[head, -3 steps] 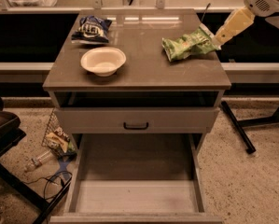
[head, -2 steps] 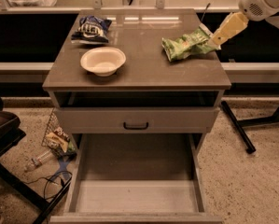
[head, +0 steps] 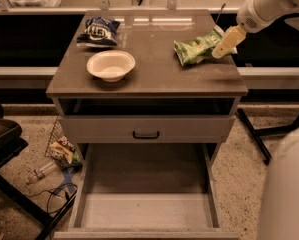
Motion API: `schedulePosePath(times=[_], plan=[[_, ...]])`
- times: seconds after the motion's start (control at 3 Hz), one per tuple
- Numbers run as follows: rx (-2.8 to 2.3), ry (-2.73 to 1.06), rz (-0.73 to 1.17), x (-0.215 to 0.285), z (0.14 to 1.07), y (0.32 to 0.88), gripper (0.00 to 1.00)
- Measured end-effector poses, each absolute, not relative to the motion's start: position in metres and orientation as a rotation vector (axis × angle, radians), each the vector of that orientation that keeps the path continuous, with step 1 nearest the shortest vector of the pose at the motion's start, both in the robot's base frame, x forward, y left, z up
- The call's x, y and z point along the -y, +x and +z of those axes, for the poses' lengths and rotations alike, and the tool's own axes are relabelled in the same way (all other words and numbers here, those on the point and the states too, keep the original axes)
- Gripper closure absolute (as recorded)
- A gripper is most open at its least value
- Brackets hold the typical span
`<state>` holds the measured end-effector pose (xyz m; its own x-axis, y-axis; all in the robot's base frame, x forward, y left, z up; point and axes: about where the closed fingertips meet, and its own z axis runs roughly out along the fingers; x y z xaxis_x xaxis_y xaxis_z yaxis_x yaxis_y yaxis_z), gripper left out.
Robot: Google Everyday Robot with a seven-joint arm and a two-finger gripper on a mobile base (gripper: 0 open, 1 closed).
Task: Place green jalapeno chip bag into middle drawer
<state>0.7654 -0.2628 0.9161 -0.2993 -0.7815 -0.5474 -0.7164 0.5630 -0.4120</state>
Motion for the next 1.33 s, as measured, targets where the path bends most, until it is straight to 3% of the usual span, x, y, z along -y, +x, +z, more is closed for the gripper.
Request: schedulePosePath(times=[1.0,1.33], plan=[[-2.104,-1.239,-0.053,0.248,0.857,0.812,0.00],[-2.107,-1.249,-0.019,0.242,0.844,0.817,0.15]])
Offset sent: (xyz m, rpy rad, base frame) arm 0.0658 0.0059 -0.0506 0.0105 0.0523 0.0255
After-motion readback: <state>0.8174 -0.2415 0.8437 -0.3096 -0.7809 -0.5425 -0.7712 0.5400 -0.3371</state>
